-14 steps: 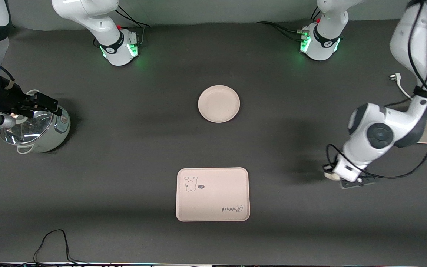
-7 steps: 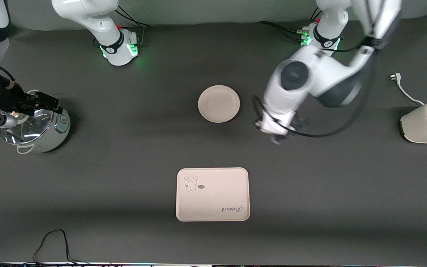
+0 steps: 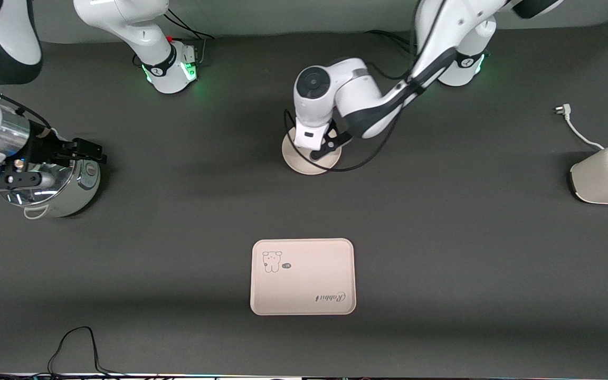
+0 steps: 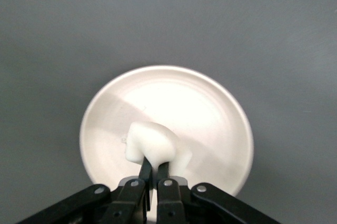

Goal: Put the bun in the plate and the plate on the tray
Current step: 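Carry the bun with the left gripper over the white plate, then release the bun onto the plate while the right gripper reaches forward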

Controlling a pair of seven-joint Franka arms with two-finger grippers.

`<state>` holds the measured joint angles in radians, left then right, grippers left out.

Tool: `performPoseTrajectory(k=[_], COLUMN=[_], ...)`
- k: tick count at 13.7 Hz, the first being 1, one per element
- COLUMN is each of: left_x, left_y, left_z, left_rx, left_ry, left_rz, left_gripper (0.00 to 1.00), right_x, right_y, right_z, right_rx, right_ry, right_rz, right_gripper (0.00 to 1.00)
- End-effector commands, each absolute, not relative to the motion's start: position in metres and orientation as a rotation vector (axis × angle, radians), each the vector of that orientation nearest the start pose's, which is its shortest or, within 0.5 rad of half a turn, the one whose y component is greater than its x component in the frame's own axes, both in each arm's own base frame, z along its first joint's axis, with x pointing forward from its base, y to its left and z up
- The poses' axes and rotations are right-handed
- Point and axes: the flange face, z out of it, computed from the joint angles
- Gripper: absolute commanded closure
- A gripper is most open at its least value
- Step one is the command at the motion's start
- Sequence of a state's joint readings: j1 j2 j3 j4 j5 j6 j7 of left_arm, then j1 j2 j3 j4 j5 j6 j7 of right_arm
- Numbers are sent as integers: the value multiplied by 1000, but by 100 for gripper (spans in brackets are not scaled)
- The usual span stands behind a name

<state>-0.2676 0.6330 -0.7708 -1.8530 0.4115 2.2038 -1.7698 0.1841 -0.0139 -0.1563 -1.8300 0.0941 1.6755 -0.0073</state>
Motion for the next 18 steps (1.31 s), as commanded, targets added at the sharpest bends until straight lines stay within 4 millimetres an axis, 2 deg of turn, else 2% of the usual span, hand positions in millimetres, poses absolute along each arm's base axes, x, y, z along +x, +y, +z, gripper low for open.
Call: performPoseTrajectory(k=[1,2,5,7,9,11,13,14,15,17,18], left_x=[337,331,336,339,349,390,452,480,513,572,594], left_y=[-533,-536,-530,-526,-515,-483,-420,-384,-344,-243,-174], left_z=[210,209,219,232,264,326,397,422,452,471,484], left_rx=[-2945,-2932,-2890,-2879,-2884,-2927,-2976,-2986,-3008,-3017,-3000], left_ry=[-836,-839,-832,-826,-708,-617,-553,-530,-579,-557,-556], left_rz=[110,94,71,45,32,147,229,234,166,93,55], left_gripper=[1,0,0,0,0,0,0,0,0,0,0], right_x=[524,521,519,526,533,530,518,507,499,479,467], right_y=[44,56,71,79,107,141,164,178,193,223,240], right_z=[488,473,442,424,406,390,370,360,346,316,293], right_rx=[-3027,-3028,-3035,-3027,-3002,-3020,-3037,-3047,-3058,-3082,-3105], right_ry=[-77,-106,-134,-123,-24,23,29,42,24,-57,-78], right_rz=[176,174,183,191,172,204,269,308,349,419,477], right_gripper=[0,0,0,0,0,0,0,0,0,0,0])
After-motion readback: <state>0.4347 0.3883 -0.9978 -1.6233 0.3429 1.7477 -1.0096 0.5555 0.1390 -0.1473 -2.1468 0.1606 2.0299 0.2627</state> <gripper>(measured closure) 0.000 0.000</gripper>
